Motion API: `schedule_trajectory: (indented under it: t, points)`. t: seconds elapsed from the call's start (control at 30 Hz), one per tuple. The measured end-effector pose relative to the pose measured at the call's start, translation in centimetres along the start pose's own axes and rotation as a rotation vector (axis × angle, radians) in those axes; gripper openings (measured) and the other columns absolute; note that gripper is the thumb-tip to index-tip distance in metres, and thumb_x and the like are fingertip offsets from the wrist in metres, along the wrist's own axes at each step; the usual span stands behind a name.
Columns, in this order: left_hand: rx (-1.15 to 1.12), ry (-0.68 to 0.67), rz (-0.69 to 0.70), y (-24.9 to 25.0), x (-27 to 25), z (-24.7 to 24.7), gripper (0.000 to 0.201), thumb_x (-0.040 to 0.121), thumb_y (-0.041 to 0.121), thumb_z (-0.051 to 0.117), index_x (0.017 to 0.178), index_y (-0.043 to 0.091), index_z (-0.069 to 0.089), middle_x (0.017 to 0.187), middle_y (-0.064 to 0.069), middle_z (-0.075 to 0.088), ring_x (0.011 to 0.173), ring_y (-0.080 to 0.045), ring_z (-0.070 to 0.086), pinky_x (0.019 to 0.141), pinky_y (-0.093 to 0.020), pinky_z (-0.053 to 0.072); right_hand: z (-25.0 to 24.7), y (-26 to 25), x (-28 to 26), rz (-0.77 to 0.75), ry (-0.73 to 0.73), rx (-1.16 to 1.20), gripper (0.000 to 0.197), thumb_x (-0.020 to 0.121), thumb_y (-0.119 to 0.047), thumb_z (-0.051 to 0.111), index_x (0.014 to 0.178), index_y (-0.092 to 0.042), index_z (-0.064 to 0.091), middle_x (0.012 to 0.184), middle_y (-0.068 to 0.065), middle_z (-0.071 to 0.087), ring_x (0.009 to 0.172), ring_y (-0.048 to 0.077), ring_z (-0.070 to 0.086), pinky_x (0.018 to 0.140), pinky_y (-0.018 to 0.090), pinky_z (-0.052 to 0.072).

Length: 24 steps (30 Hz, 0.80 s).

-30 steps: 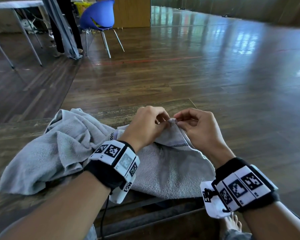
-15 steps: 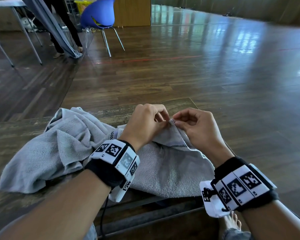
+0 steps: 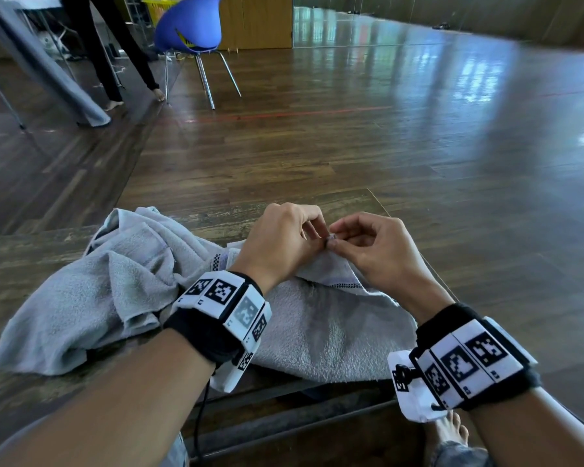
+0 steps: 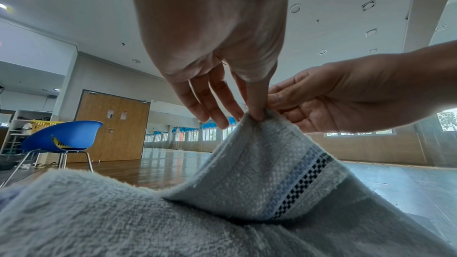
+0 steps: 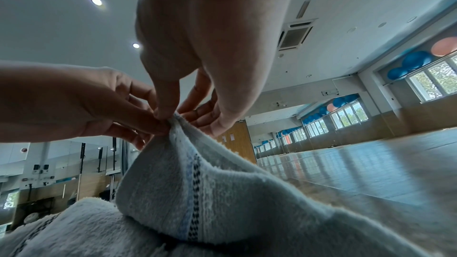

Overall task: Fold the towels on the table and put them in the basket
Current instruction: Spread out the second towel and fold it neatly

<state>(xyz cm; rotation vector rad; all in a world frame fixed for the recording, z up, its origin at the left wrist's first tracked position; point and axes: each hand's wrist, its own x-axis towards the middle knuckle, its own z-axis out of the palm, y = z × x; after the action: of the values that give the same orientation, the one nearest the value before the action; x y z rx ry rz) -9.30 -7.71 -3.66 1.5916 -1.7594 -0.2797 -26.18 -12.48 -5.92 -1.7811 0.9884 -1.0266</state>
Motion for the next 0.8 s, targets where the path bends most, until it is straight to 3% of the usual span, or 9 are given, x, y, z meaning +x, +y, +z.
schedule_trajectory:
  t: [0.23,0.4,0.63,0.8]
  points:
    - [0.013,0.006,-0.005,-0.01,0.09,0.18,0.004,0.078,0.021,0.077,0.078,0.023,0.074,0.066,0.011,0.066,0.063,-0.010,0.065,0.062,-0.037,0.057,0.29,0.12,-0.02,-0.003,0.008,0.008,0.020,0.080,-0.006,0.084,0.081,-0.024,0.075,0.075,-0.007,0.075,0.072,0.006,0.070,0.074,0.022,0.058]
    - [0.012,-0.014,-0.004,0.01,0.03,0.10,0.008,0.078,0.028,0.079,0.079,0.024,0.072,0.069,0.011,0.067,0.066,-0.010,0.066,0.064,-0.038,0.057,0.19,0.11,0.03,-0.027,0.022,-0.009,0.017,0.079,-0.005,0.084,0.086,-0.018,0.076,0.080,-0.001,0.077,0.077,0.014,0.074,0.075,0.023,0.058]
    - [0.006,-0.024,-0.022,-0.29,-0.01,0.09,0.022,0.080,0.044,0.076,0.078,0.023,0.070,0.072,0.010,0.069,0.068,-0.010,0.066,0.065,-0.038,0.057,0.20,0.13,-0.07,-0.086,0.064,-0.033,0.019,0.079,-0.006,0.084,0.084,-0.021,0.074,0.078,-0.005,0.076,0.073,0.007,0.071,0.071,0.017,0.055]
    - [0.075,-0.078,-0.003,-0.80,0.09,0.18,0.027,0.084,0.046,0.073,0.086,0.019,0.075,0.088,0.001,0.068,0.082,-0.016,0.064,0.076,-0.040,0.053,0.39,0.30,-0.11,-0.136,0.081,-0.048,0.023,0.080,-0.005,0.082,0.086,-0.024,0.071,0.078,-0.007,0.075,0.074,0.005,0.072,0.070,0.014,0.053]
